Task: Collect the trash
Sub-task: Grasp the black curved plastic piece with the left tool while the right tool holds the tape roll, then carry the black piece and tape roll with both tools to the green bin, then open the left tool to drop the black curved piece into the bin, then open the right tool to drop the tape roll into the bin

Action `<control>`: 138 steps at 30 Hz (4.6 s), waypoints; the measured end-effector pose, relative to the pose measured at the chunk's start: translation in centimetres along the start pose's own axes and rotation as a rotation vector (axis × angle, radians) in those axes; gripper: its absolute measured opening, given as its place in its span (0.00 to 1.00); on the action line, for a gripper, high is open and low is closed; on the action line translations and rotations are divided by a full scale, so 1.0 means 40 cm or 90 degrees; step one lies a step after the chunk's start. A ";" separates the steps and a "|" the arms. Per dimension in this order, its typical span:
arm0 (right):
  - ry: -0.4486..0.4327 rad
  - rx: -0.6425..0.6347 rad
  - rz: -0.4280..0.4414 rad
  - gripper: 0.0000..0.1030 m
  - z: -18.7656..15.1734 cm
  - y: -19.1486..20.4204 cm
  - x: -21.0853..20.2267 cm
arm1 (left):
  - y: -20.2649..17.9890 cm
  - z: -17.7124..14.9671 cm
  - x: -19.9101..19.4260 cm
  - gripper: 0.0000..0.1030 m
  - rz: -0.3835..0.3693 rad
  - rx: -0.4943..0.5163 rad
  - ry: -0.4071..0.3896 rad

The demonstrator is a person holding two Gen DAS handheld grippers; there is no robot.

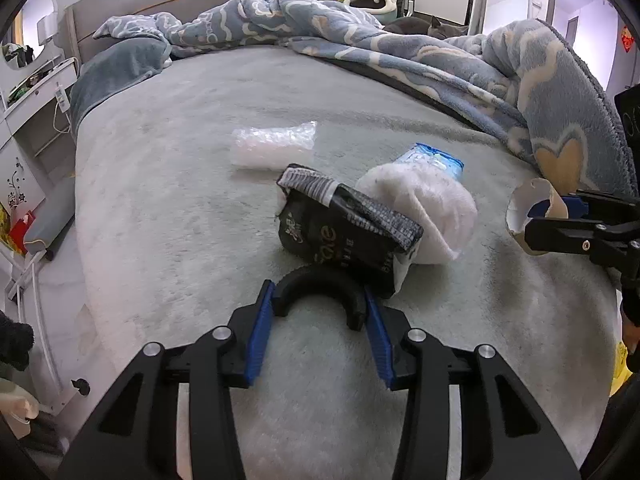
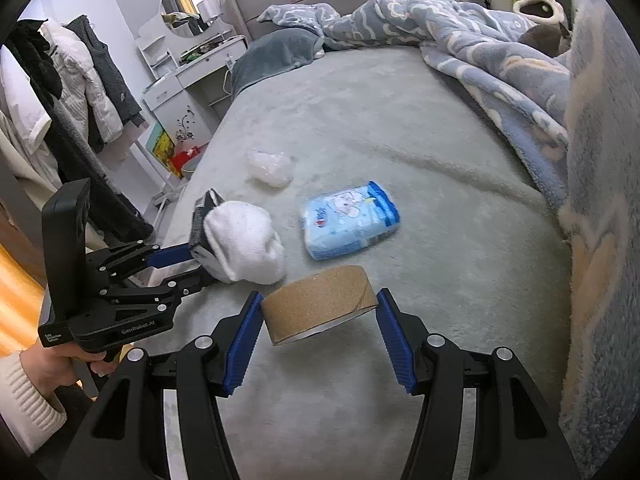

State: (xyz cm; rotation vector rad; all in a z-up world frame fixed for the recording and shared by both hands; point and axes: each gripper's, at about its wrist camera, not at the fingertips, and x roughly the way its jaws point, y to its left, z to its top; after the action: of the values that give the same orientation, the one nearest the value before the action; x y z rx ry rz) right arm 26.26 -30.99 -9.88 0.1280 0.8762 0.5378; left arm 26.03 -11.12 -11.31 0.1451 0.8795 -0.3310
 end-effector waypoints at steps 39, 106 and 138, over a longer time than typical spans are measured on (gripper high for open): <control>0.015 -0.118 0.118 0.57 0.035 0.291 -0.073 | 0.110 -0.258 -0.252 0.46 0.075 -0.213 0.026; 0.272 -0.243 0.209 0.57 -0.130 0.783 0.306 | 0.379 -0.789 -0.173 0.71 0.054 -0.392 0.369; 0.440 -0.304 0.138 0.57 -0.333 0.827 0.545 | 0.426 -0.631 -0.557 0.50 0.183 -0.362 -0.003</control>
State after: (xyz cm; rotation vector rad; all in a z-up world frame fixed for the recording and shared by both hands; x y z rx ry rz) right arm 14.33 6.87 -22.97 -0.4278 1.3823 1.0098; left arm 0.28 16.44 -10.17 -0.2551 0.9030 0.1914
